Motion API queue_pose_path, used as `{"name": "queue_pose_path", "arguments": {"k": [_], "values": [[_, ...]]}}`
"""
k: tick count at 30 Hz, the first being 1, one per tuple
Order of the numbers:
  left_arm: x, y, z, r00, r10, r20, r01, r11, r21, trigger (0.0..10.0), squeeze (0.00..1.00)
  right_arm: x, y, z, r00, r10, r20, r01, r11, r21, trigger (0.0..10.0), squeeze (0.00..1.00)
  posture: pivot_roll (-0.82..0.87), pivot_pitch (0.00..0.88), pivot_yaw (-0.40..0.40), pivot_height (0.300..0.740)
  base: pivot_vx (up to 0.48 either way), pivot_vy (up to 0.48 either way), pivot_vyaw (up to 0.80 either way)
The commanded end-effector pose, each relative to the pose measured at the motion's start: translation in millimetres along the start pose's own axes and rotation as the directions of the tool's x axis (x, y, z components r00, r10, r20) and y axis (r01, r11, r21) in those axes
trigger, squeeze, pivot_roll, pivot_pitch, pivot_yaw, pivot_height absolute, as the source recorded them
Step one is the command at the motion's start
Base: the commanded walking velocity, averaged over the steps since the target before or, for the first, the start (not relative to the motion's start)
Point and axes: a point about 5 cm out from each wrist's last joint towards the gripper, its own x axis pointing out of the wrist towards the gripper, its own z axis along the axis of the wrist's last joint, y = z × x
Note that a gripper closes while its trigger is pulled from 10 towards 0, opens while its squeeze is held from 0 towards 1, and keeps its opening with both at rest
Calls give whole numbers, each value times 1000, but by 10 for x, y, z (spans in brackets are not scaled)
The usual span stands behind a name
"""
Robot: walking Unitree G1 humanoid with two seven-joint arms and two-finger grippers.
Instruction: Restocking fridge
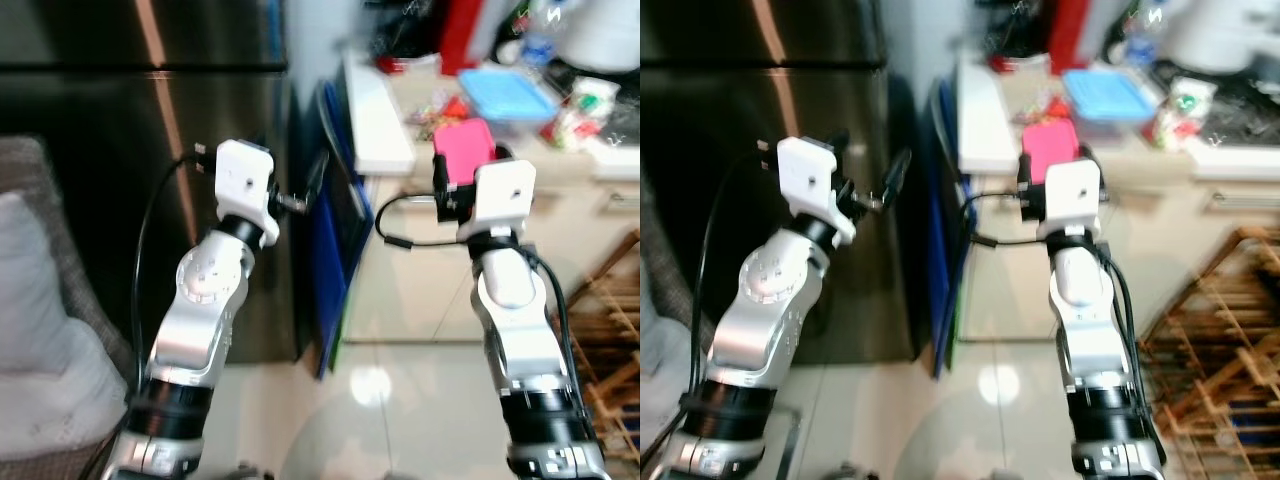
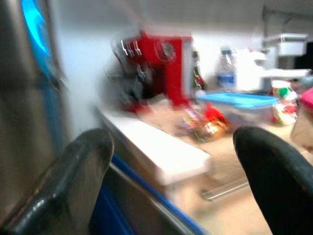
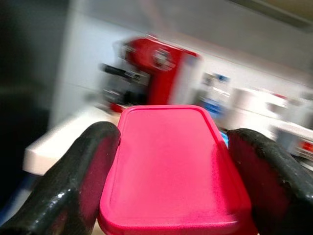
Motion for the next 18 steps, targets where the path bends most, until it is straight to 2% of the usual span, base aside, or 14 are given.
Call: {"name": "queue_pose_path", "arguments": {"k": [1, 2, 4, 6, 8, 18], "values": [[-52, 90, -220, 994, 27, -106, -34, 997, -68, 10000, 0, -52, -65, -104, 999, -25, -33, 24, 1000, -10, 0, 0, -82, 0, 18, 740, 0, 0, -644], [-110, 128, -303, 991, 34, -128, -46, 995, -92, 10000, 0, -85, -101, -174, 997, -43, -68, 44, 999, 7, 0, 0, -83, 0, 17, 740, 0, 0, -650], [-149, 138, -335, 991, 30, -132, -42, 996, -83, 10000, 0, -106, -127, -207, 995, -55, -85, 56, 998, 13, 0, 0, -83, 0, 15, 740, 0, 0, -659], [-175, 111, -352, 991, 4, -133, -14, 998, -69, 10000, 0, -120, -150, -228, 993, -60, -97, 61, 998, 9, 0, 0, -84, 0, 12, 740, 0, 0, -669], [-191, 65, -360, 992, -29, -126, 18, 996, -89, 10000, 0, -135, -181, -268, 991, -69, -116, 70, 998, 4, 0, 0, -85, 0, 9, 740, 0, 0, -675], [-155, -12, -283, 992, -100, -72, 92, 990, -107, 10000, 0, -123, -188, -309, 990, -77, -121, 79, 997, 7, 0, 0, -84, 0, 11, 740, 0, -458, -672]]}}
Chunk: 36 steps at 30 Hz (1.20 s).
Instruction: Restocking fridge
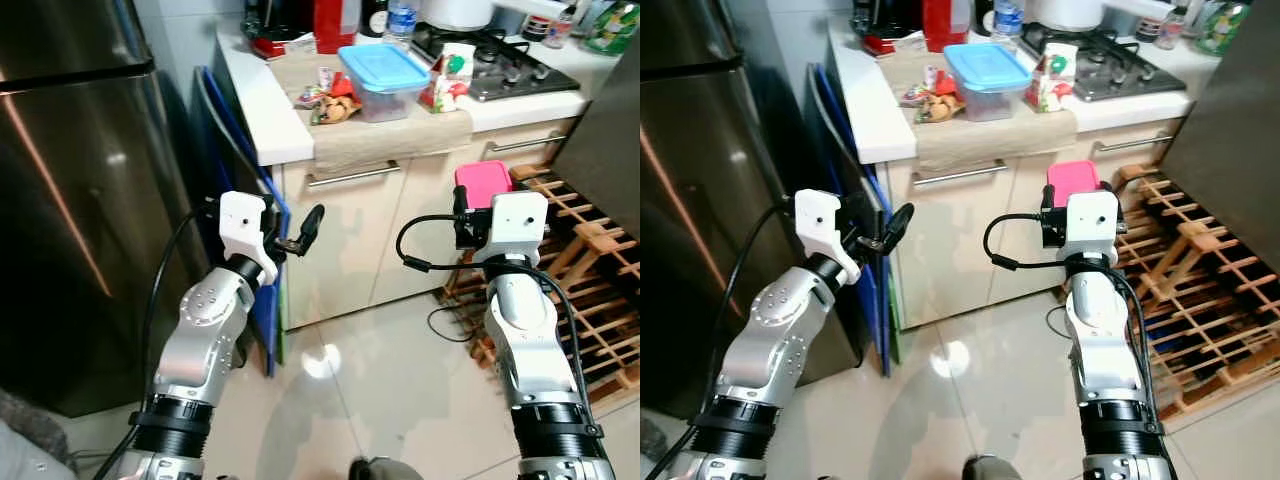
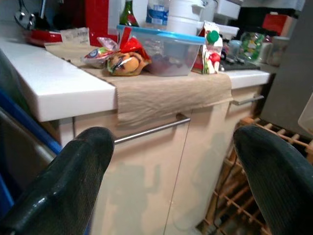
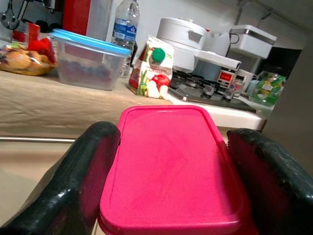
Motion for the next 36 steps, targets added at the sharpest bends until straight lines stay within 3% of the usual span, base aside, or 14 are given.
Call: {"name": "queue_pose_path", "arguments": {"k": [1, 9, 22, 36], "values": [[34, -98, 41, 998, -51, 24, 51, 999, -5, 10000, 0, 11, -62, 7, 1000, -23, 9, 23, 1000, 2, 0, 0, -84, 0, 12, 740, 0, -469, -669], [36, -130, 57, 996, -82, 36, 82, 997, 10, 10000, 0, 7, -72, -25, 1000, -31, -1, 31, 999, 11, 0, 0, -87, 0, 15, 740, 0, -467, -675], [43, -119, 45, 996, -86, 34, 86, 996, 12, 10000, 0, 4, -93, -56, 1000, -25, -12, 26, 1000, 12, 0, 0, -99, 0, 13, 740, 0, 0, -683], [12, -198, 18, 990, -131, 42, 132, 991, -8, 10000, 0, -20, -55, -103, 999, 18, -33, -18, 1000, -7, 0, 0, -108, 0, 9, 740, 0, -452, 0]]}}
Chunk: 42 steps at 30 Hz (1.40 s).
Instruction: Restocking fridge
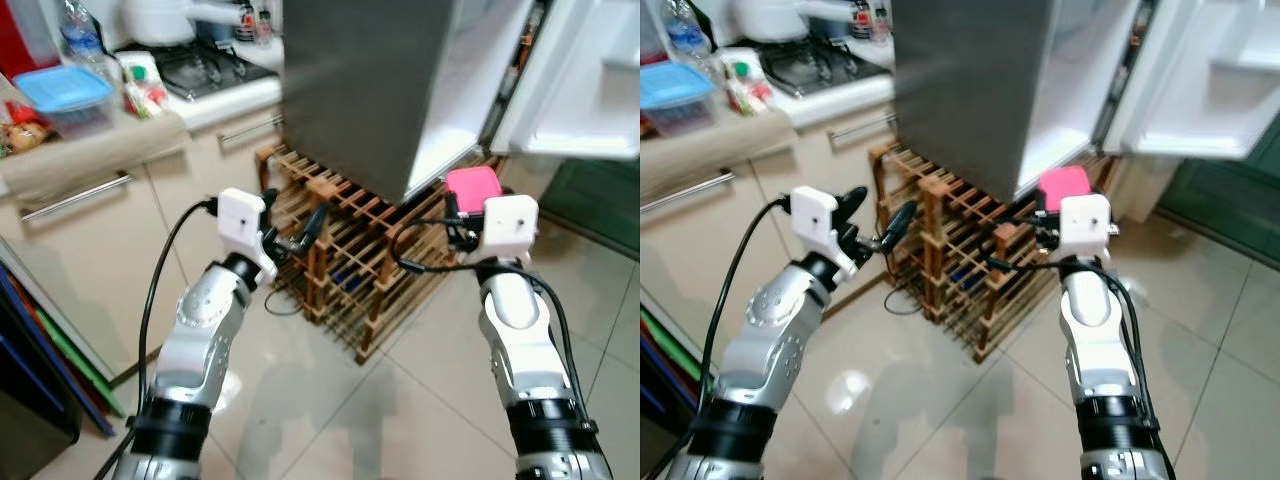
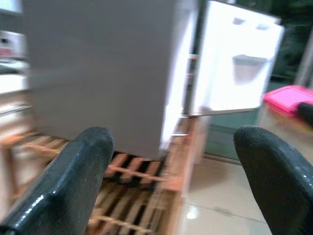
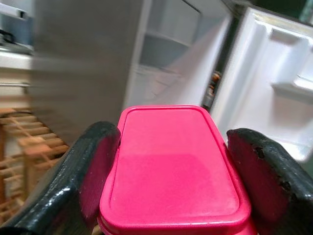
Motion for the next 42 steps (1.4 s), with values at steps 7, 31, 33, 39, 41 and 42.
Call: {"name": "queue_pose_path", "arguments": {"k": [7, 31, 33, 39, 41, 42], "values": [[13, 15, 67, 1000, -19, 24, 19, 1000, 20, 10000, 0, 17, 8, 23, 1000, 9, 5, -9, 1000, 0, 0, 0, -114, 0, 10, 740, 0, -465, 0], [32, 39, -21, 1000, 7, -17, -6, 998, 57, 10000, 0, -15, -40, -21, 1000, -5, -12, 5, 1000, -14, 0, 0, -125, 0, 16, 740, 120, -173, 0], [24, 44, -26, 1000, 7, -19, -6, 998, 57, 10000, 0, -16, -39, -25, 1000, -5, -13, 4, 1000, -14, 0, 0, -122, 0, 15, 740, 480, 0, 0], [12, 31, -40, 1000, -6, -26, 8, 998, 62, 10000, 0, -17, -36, -40, 1000, -2, -18, 2, 1000, -12, 0, 0, -121, 0, 13, 740, 480, 0, 0], [10, 9, -45, 999, -22, -28, 24, 998, 63, 10000, 0, -17, -33, -42, 1000, 0, -19, -1, 1000, -11, 0, 0, -121, 0, 13, 740, 480, 0, 0], [10, -2, -46, 999, -31, -29, 32, 997, 65, 10000, 0, -16, -31, -41, 1000, 1, -19, -1, 1000, -11, 0, 0, -121, 0, 12, 740, 480, 0, 0]]}}
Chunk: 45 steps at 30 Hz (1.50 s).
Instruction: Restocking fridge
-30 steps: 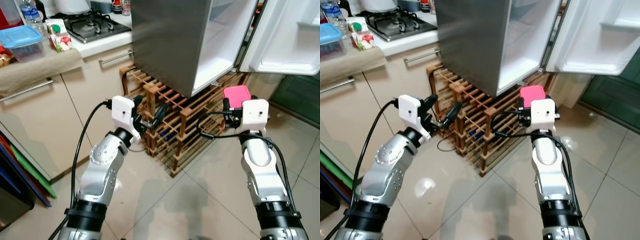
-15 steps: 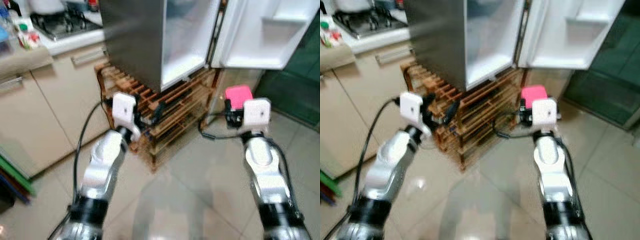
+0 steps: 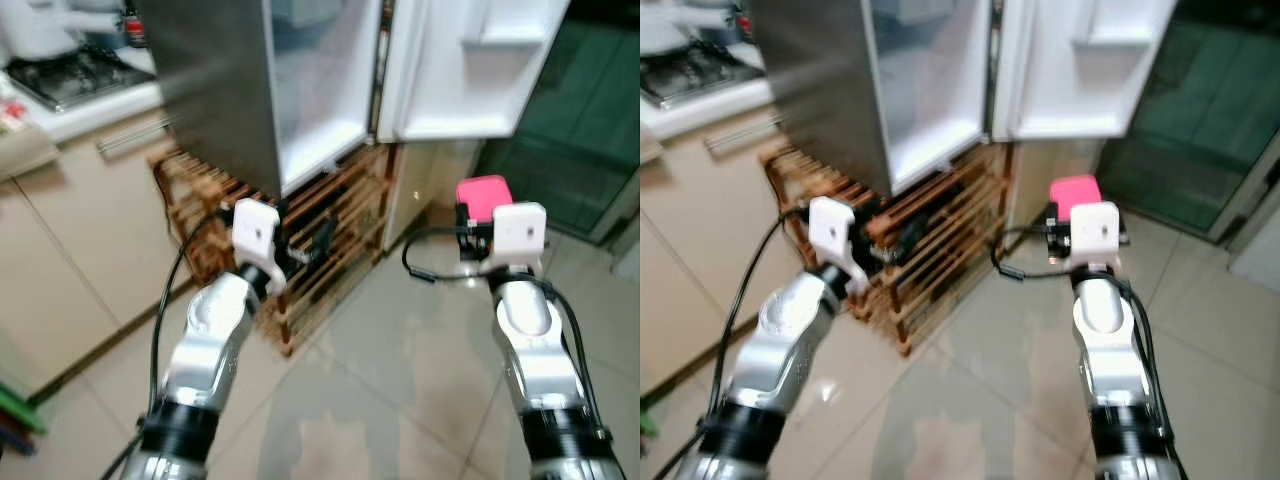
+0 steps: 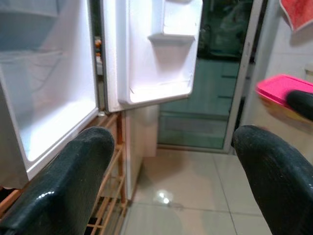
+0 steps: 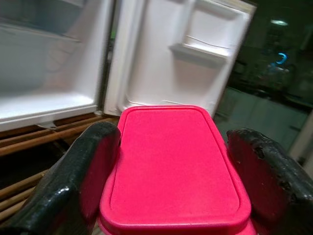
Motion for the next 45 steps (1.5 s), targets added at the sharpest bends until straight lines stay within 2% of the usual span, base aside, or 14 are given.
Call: {"name": "queue_pose_path", "arguments": {"k": [1, 10, 18, 21, 24, 28, 36, 45], "values": [[-42, 104, 54, 1000, 21, 6, -21, 999, 34, 10000, 0, 20, 121, 42, 999, 35, 11, -35, 999, 24, 0, 0, -121, 0, 12, 740, 480, 0, 0], [-25, 33, 49, 999, -42, 0, 41, 997, 60, 10000, 0, 25, 130, 23, 999, 33, 8, -33, 999, 23, 0, 0, -123, 0, 21, 740, 466, -27, 0], [-12, 70, 64, 999, -32, 2, 32, 997, 65, 10000, 0, 38, 149, 25, 999, 35, 10, -35, 999, 26, 0, 0, -122, 0, 25, 740, 397, -265, 0], [0, 127, 46, 1000, 2, -11, -2, 999, 46, 10000, 0, 55, 143, 32, 999, 33, 14, -33, 999, 24, 0, 0, -123, 0, 28, 740, 0, 0, 0], [6, 126, 36, 1000, -4, -26, 6, 998, 66, 10000, 0, 61, 141, 31, 999, 32, 15, -32, 999, 24, 0, 0, -123, 0, 29, 740, 0, 0, 0], [18, 114, 39, 1000, -2, -18, 3, 997, 72, 10000, 0, 63, 151, 26, 999, 32, 15, -32, 999, 25, 0, 0, -126, 0, 32, 740, 0, -441, 0], [70, 212, 40, 997, 74, -30, -72, 995, 74, 10000, 0, 55, 135, 16, 1000, 26, 14, -26, 999, 23, 0, 0, -136, 0, 38, 740, 0, -435, 0], [90, 212, 20, 995, 87, -42, -83, 993, 83, 10000, 0, 29, 122, -5, 1000, 17, 7, -17, 1000, 23, 0, 0, -141, 0, 41, 740, 0, -434, 0]]}}
